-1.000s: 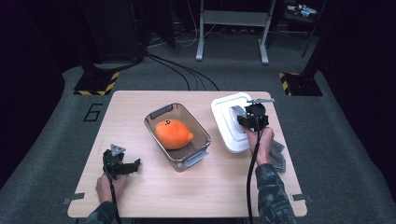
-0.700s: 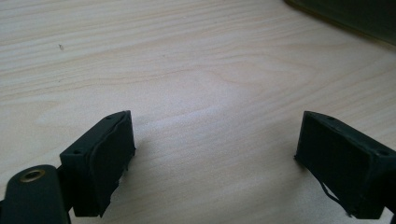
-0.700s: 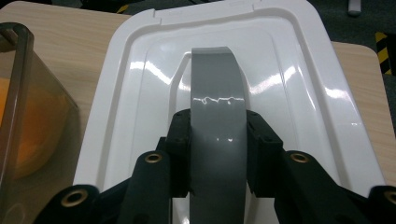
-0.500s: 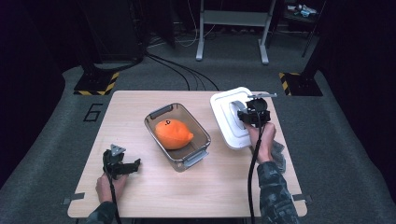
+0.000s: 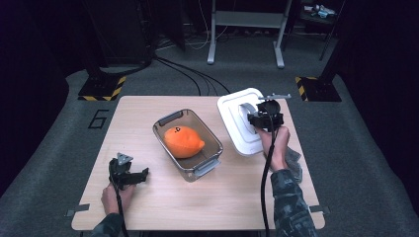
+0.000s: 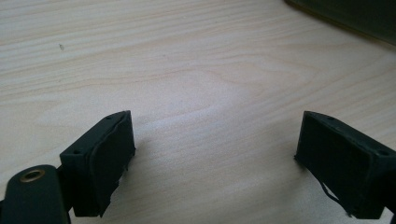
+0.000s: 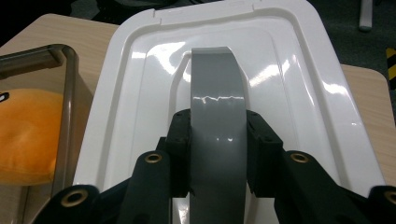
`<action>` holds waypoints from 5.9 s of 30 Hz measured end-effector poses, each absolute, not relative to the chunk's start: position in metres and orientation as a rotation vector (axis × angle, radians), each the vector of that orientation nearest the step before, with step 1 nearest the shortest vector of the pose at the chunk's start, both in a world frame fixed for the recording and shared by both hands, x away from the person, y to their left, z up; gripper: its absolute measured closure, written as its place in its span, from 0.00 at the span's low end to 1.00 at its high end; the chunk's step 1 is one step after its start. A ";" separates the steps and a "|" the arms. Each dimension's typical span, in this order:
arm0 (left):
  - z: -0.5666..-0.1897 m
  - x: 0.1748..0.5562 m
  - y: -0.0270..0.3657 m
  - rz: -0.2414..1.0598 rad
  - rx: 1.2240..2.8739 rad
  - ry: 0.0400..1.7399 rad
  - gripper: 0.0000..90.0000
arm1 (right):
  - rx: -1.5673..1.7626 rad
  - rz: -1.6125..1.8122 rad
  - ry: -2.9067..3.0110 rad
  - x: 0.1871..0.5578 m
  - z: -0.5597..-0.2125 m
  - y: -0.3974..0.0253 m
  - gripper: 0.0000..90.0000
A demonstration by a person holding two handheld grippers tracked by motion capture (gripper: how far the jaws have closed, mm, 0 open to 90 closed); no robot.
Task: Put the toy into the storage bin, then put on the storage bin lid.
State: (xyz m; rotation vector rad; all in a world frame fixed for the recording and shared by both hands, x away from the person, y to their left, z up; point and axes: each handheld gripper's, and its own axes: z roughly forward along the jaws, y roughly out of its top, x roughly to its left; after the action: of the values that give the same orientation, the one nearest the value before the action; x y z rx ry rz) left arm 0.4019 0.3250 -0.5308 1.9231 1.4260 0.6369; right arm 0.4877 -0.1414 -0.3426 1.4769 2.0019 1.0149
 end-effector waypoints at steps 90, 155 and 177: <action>-0.531 0.402 0.325 0.632 1.927 1.424 0.12 | 1.364 1.101 2.364 0.478 -0.364 0.021 0.74; -0.531 0.402 0.325 0.638 1.920 1.428 0.12 | 1.176 1.121 2.193 0.406 -0.349 -0.076 0.01; -0.531 0.402 0.324 0.637 1.917 1.429 0.12 | 1.327 1.022 2.132 0.368 -0.453 -0.136 0.00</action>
State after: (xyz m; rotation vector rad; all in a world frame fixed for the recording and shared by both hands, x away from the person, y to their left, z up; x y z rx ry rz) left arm 0.4024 0.3244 -0.5310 1.9169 1.4294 0.6374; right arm 0.3685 -0.1360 -0.4526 1.3273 2.1321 1.0223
